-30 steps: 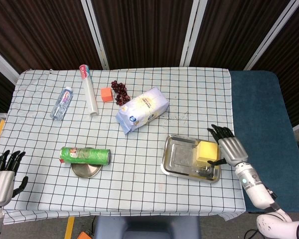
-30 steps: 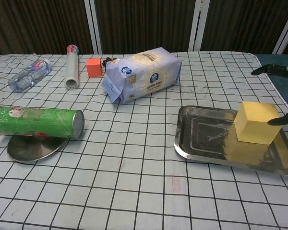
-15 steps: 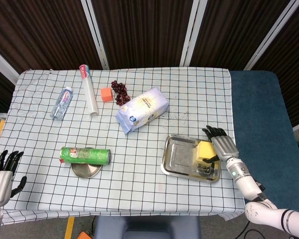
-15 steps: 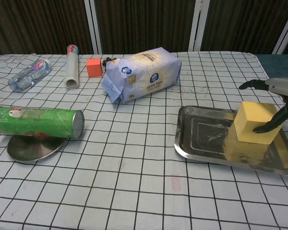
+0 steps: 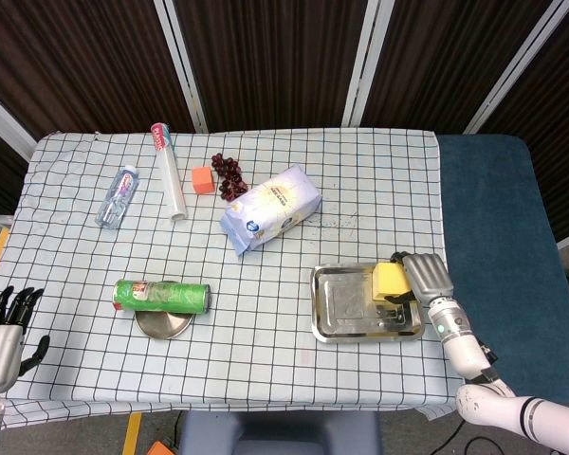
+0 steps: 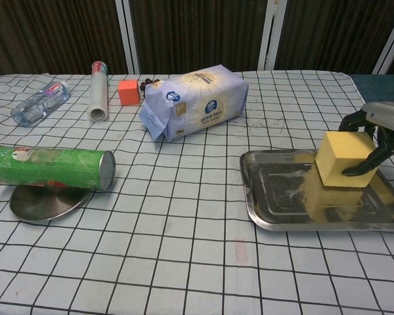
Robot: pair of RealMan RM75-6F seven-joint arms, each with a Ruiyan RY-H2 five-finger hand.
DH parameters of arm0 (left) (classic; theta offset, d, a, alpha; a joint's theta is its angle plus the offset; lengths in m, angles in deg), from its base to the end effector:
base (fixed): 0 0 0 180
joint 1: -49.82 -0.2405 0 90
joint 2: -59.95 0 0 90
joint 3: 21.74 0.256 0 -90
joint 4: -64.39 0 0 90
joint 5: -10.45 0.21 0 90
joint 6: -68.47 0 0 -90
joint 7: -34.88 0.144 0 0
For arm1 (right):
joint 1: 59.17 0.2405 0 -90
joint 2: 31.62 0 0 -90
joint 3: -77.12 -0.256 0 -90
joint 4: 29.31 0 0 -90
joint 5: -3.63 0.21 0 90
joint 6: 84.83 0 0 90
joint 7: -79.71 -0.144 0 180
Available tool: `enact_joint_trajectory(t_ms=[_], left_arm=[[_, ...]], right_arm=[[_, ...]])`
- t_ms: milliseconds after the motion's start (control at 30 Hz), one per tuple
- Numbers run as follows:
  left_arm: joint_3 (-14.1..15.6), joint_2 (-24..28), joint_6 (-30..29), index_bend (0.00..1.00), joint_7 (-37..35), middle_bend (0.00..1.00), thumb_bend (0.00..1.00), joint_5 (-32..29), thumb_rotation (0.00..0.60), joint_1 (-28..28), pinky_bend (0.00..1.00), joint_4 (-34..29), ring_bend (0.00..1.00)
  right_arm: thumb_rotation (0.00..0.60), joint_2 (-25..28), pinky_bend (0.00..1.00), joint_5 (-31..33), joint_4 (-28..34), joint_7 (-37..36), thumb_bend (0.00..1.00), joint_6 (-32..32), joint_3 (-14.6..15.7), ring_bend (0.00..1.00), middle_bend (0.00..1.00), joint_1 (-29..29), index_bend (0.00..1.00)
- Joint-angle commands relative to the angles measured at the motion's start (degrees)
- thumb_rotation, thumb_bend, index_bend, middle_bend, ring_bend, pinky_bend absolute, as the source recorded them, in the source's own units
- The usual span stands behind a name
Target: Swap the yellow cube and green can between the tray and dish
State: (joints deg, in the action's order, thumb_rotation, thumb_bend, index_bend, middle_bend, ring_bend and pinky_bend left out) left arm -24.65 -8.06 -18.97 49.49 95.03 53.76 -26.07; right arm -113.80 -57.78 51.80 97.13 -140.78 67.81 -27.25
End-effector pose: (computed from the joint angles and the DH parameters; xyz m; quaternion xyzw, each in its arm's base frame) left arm -0.3153 0.1761 0.1470 -0.6141 -0.3208 -0.3232 0.6446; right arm -0.2518 -0.3317 0.0338 0.6856 -0.4238 0.2991 0.5108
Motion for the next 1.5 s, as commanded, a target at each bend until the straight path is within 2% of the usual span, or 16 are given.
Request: enact_joint_trajectory(t_ms=[33,133,267,433,800,967,1100,1167,1233,1400,1467,1500], left_arm=[[0.09,-0.05,0.24,0.13,0.19,0.14,0.38,-0.02,0.600,0.08,0.15,0.09,0.07],[0.12,-0.16,0.87,0.13,0.54,0.14,0.38,-0.42,0.600,0.25,0.15,0.06,0.07],[0.27,-0.31,1.41,0.13,1.35,0.14,0.38,-0.49,0.600,0.49,0.15,0.09,0.07],[0.44,-0.32,1.29,0.14,1.70,0.14,0.38,-0.18,0.600,0.49,0.15,0.01,0.07],[0.75,-0.23,1.12,0.14,1.96,0.15,0.38,0.32,0.600,0.42,0.15,-0.02,0.07],[0.61,-0.29,1.33,0.15,1.49,0.15,0.38,0.03,0.600,0.51,0.15,0.63,0.07],[0.56,-0.01,0.95,0.15,0.30,0.15,0.38,0.30,0.600,0.40,0.15,0.83,0.07],[0.51,0.13,0.64,0.15,-0.30,0.15,0.38,0.49,0.600,0.31,0.15,0.96,0.07],[0.52,0.24,0.54,0.15,-0.90,0.15,0.38,0.55,0.600,0.24,0.15,1.03,0.07],[0.64,0.29,0.86,0.15,-0.89,0.15,0.38,0.49,0.600,0.30,0.15,1.09,0.07],[0.63,0.22,0.83,0.15,-0.74,0.15,0.38,0.60,0.600,0.34,0.15,1.13,0.07],[0.64,0.17,0.90,0.15,-0.56,0.15,0.38,0.54,0.600,0.36,0.15,1.16,0.07]], right_arm=[[0.600,-0.64,0.72,-4.33,0.21,-3.77,0.09,-3.10,-0.57,0.71,0.67,-0.47,0.84],[0.600,0.10,0.73,-7.91,1.84,-6.26,0.10,-4.41,-1.31,0.72,0.68,0.15,0.86],[0.600,-0.15,0.73,-10.93,3.52,-5.04,0.10,-4.67,-2.61,0.72,0.68,2.68,0.86],[0.600,-3.26,0.74,-10.69,2.80,-6.66,0.10,1.23,-4.46,0.73,0.69,8.00,0.87],[0.600,-18.09,0.74,-7.55,-12.34,-6.71,0.10,10.21,-9.12,0.74,0.69,21.13,0.87],[0.600,-24.95,0.73,-8.06,-20.42,-7.33,0.10,11.48,-10.43,0.74,0.69,26.45,0.86],[0.600,-30.42,0.71,-9.95,-28.62,-11.33,0.10,12.28,-10.86,0.71,0.69,30.33,0.81],[0.600,-32.30,0.68,-9.97,-32.11,-12.68,0.10,13.49,-10.90,0.64,0.69,31.73,0.79],[0.600,-33.22,0.61,-9.91,-34.04,-13.88,0.10,14.54,-10.84,0.55,0.64,32.47,0.75],[0.600,-33.00,0.26,-10.58,-34.86,-17.46,0.10,16.88,-9.99,0.22,0.38,33.11,0.53],[0.600,-31.90,0.16,-11.66,-33.33,-19.37,0.10,17.03,-9.38,0.11,0.26,32.99,0.44],[0.600,-31.30,0.14,-12.17,-32.51,-19.91,0.10,16.94,-9.07,0.08,0.22,32.89,0.42]])
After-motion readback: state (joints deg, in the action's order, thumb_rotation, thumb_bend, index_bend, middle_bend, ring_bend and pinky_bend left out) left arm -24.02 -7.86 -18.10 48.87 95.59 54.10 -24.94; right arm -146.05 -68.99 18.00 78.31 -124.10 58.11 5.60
